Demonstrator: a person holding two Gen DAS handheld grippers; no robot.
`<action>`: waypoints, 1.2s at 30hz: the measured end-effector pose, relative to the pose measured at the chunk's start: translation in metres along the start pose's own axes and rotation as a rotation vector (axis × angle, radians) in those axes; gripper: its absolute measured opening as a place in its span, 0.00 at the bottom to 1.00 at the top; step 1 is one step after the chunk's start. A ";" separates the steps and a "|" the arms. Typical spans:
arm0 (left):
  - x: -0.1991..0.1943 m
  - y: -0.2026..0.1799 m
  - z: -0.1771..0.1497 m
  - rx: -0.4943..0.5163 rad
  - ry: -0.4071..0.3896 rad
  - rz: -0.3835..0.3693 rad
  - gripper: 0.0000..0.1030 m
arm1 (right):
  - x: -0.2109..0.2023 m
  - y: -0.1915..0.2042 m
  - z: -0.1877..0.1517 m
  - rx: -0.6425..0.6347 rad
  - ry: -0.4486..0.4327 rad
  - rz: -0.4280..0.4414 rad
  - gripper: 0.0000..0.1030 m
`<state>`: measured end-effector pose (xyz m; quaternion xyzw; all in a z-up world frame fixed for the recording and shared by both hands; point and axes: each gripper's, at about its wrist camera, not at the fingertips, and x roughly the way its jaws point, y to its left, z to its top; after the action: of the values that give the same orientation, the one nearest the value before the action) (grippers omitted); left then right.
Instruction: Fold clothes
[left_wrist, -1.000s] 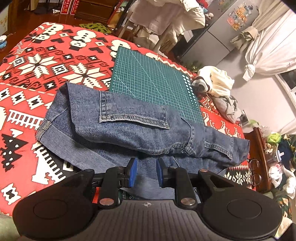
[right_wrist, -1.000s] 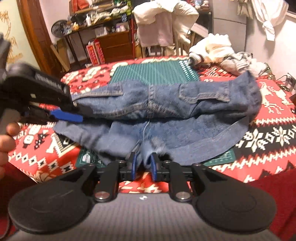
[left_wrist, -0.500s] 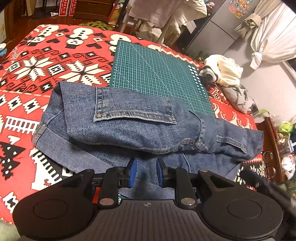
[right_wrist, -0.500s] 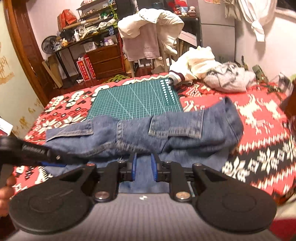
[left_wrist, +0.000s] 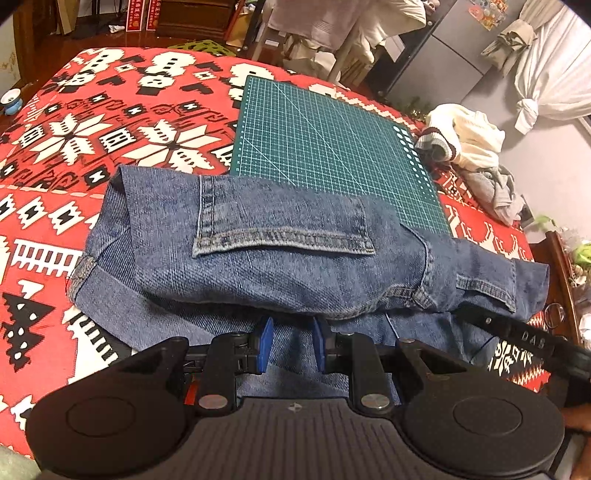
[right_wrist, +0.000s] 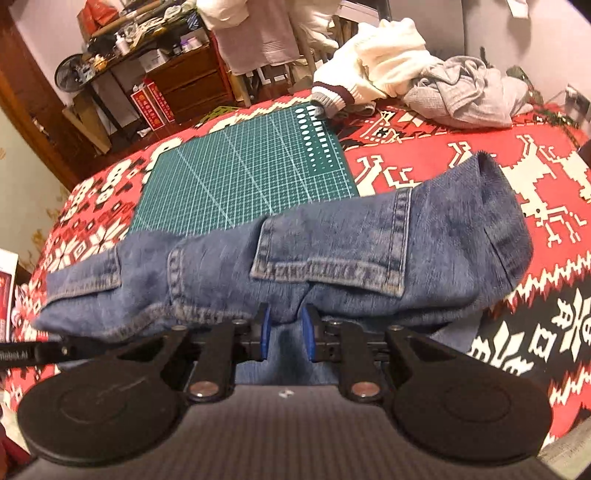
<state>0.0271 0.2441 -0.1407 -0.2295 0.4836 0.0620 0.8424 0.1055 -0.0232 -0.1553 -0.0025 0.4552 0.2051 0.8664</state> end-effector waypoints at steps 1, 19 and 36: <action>0.000 -0.001 0.001 0.003 -0.002 0.002 0.20 | 0.003 -0.002 0.003 -0.003 -0.002 -0.001 0.20; 0.010 -0.004 0.016 -0.016 -0.032 0.042 0.20 | 0.020 -0.015 0.007 0.037 -0.086 0.027 0.23; 0.004 -0.002 0.049 -0.095 -0.181 -0.031 0.20 | -0.005 0.025 -0.004 -0.114 -0.141 0.240 0.26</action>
<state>0.0682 0.2634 -0.1222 -0.2704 0.3985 0.0923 0.8715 0.0912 -0.0031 -0.1492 0.0169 0.3780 0.3323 0.8639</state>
